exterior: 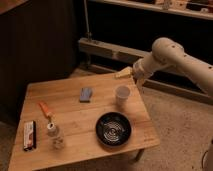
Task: Knock the bottle over
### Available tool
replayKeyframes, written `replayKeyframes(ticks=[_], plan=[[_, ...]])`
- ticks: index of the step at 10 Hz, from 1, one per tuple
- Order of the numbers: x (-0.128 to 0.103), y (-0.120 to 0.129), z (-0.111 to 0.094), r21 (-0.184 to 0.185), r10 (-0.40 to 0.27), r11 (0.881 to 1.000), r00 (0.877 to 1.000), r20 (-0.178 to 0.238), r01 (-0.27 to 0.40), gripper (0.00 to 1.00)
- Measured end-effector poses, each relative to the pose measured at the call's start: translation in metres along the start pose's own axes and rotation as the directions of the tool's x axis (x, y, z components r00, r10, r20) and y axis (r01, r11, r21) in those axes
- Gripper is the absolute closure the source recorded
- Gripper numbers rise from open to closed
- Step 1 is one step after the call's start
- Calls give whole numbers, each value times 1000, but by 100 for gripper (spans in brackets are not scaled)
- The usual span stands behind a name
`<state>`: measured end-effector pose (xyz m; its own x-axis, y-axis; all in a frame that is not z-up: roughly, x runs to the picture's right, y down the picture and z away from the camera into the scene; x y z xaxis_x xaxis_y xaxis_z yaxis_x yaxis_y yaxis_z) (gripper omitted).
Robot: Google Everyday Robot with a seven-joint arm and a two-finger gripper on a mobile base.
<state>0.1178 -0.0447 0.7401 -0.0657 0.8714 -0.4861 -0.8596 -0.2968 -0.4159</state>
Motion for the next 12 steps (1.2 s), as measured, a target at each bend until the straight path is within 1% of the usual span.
replayKeyframes(ticks=[12], plan=[[0, 0, 0, 0, 0, 1000, 1000, 0, 0, 20]])
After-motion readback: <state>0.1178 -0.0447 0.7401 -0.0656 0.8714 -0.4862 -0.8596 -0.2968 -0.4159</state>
